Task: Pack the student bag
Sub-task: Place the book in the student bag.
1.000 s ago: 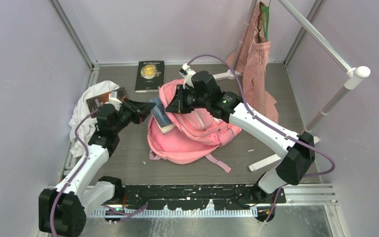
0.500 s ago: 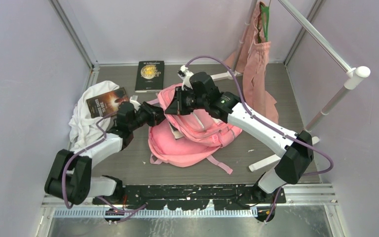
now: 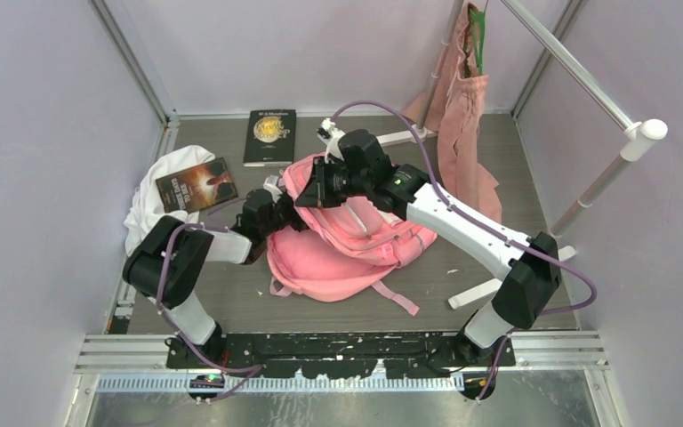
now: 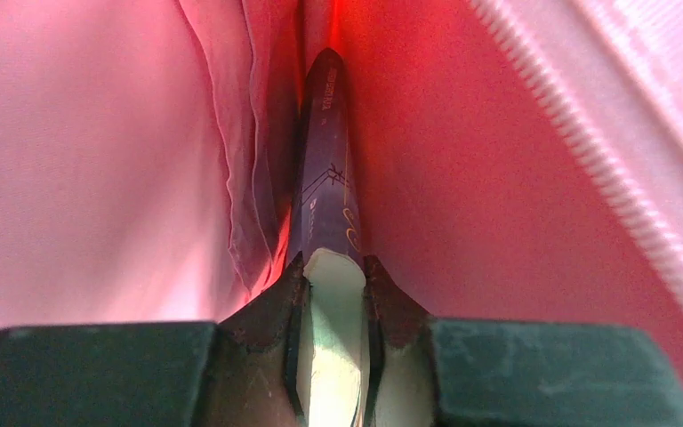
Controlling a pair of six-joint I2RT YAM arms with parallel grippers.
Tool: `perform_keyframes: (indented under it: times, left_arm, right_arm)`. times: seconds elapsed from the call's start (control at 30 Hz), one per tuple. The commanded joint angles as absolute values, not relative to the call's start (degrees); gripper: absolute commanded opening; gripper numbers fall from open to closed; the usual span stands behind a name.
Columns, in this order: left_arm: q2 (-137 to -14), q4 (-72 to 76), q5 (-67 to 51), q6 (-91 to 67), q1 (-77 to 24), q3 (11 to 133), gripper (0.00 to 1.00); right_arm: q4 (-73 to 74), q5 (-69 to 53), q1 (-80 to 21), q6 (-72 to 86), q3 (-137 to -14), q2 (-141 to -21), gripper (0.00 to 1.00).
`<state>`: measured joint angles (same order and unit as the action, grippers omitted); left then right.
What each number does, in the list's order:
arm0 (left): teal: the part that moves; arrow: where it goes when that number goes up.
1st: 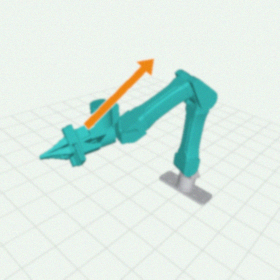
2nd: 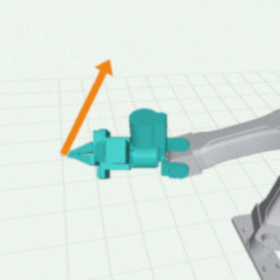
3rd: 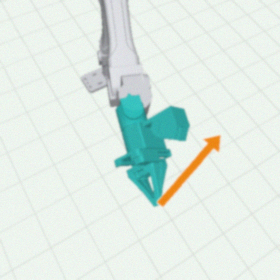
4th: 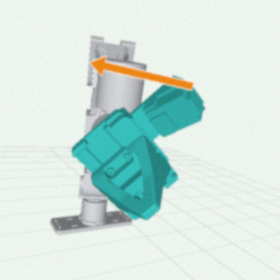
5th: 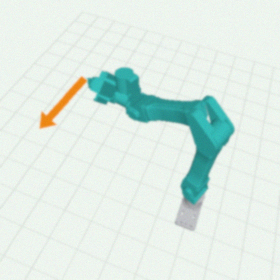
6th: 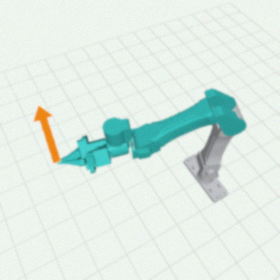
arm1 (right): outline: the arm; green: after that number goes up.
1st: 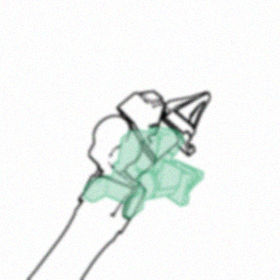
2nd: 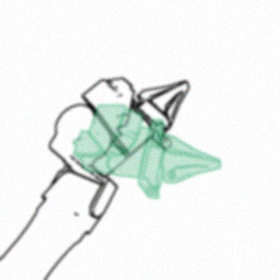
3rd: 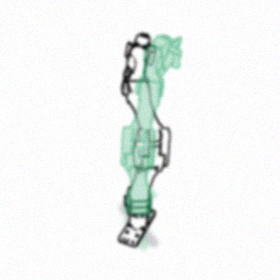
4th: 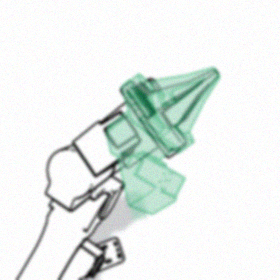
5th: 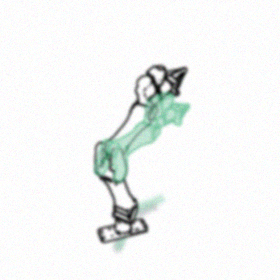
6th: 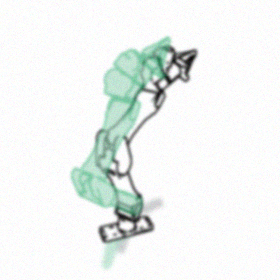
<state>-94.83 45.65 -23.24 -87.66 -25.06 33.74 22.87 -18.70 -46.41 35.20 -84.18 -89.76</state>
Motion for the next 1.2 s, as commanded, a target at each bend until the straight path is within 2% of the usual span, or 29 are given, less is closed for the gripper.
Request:
perform_keyframes:
  times: [0.0, 0.03, 0.13, 0.17, 0.2, 0.27, 0.43, 0.6, 0.7, 0.83, 1.17]
  left_arm:
    - [-96.1, 60.8, -24.5, -85.9, -27.6, 36.9, 0.0]
    - [-96.2, 60.8, -25.7, -85.7, -27.6, 37.4, 0.04]
    - [-94.0, 58.4, -28.1, -84.0, -27.6, 38.1, 0.36]
    - [-92.3, 54.6, -28.2, -82.8, -27.6, 38.1, 0.44]
    - [-90.1, 50.5, -27.8, -80.7, -27.6, 38.2, 0.52]
    - [-85.1, 39.9, -26.8, -75.7, -27.6, 38.9, 0.59]
    - [-72.8, 14.3, -22.8, -64.3, -27.3, 42.3, 0.62]
    - [-60.4, -1.7, -17.6, -57.0, -25.2, 41.9, 0.61]
    - [-54.8, -3.1, -12.6, -58.3, -22.0, 37.7, 0.63]
    - [-53.6, -3.6, -15.4, -59.3, -16.0, 32.9, 0.63]
    - [-56.6, -1.0, -16.9, -60.2, -15.4, 26.9, 0.59]
  right_arm:
    - [16.6, -19.4, -47.1, 35.3, -87.7, -87.9, 0.01]
    - [16.6, -18.9, -47.1, 35.1, -87.5, -87.7, 0.01]
    - [15.9, -17.1, -47.0, 34.8, -86.0, -86.3, 0.01]
    - [15.4, -16.5, -47.0, 34.7, -85.3, -85.8, 0.01]
    - [15.1, -15.7, -47.0, 34.6, -84.3, -85.1, 0.01]
    - [14.7, -14.3, -46.9, 34.9, -82.1, -83.6, 0.01]
    - [14.7, -11.8, -46.5, 35.0, -76.4, -79.8, 0.01]
    - [15.9, -12.0, -45.8, 34.5, -74.5, -78.6, 0.01]
    - [15.7, -15.0, -45.8, 34.2, -75.1, -80.4, 0.01]
    - [16.8, -19.4, -45.8, 34.2, -76.6, -83.3, 0.01]
    - [18.1, -22.8, -47.3, 35.2, -72.2, -84.7, 0.01]
